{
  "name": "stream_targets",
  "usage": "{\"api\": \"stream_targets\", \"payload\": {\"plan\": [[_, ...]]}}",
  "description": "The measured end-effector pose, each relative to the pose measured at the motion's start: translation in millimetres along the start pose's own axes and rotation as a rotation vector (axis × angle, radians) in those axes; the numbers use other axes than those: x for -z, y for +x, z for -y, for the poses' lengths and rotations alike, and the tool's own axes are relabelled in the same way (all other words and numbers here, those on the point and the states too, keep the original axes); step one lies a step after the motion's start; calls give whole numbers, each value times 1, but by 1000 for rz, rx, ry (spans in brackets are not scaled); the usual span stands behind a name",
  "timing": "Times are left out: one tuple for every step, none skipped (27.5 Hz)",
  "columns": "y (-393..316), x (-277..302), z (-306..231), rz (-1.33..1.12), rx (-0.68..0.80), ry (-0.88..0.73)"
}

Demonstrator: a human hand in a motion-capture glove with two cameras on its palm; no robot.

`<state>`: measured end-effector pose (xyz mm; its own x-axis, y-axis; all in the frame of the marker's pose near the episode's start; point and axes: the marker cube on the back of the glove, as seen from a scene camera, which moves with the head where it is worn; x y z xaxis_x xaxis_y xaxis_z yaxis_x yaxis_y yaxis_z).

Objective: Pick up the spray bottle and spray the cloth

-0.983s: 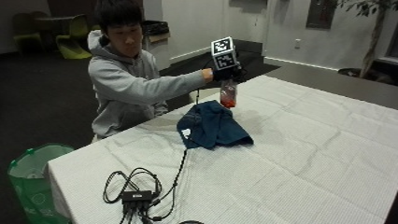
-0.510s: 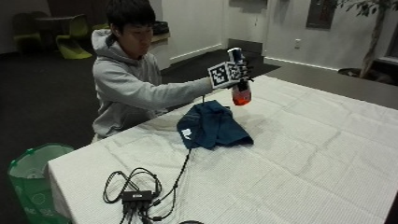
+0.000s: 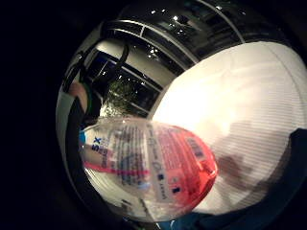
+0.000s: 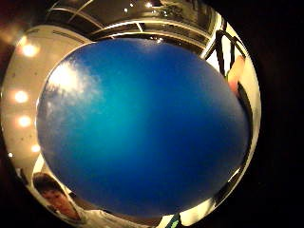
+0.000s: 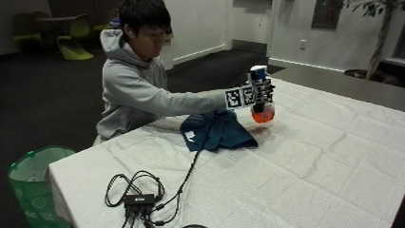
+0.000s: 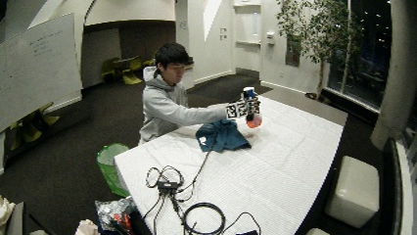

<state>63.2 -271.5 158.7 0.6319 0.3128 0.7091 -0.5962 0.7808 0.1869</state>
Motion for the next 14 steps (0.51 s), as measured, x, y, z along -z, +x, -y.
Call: {"api": "stream_targets", "payload": {"plan": [[5, -3, 1, -5, -8, -8], [11, -6, 2, -9, -15, -18], [15, -9, 3, -11, -21, -30], [19, -12, 3, -11, -27, -45], [22, -15, 3, -11, -32, -62], [25, -17, 3, -12, -35, -81], [26, -18, 3, -15, -36, -100], [27, -19, 4, -24, -34, -118], [26, -18, 5, -38, -29, -131], [25, -16, 5, -55, -23, -142], [23, -13, 6, -74, -15, -151], [21, -9, 5, -92, -5, -159], [18, -5, 3, -107, 4, -168], [15, 1, 1, -119, 14, -176]]}}
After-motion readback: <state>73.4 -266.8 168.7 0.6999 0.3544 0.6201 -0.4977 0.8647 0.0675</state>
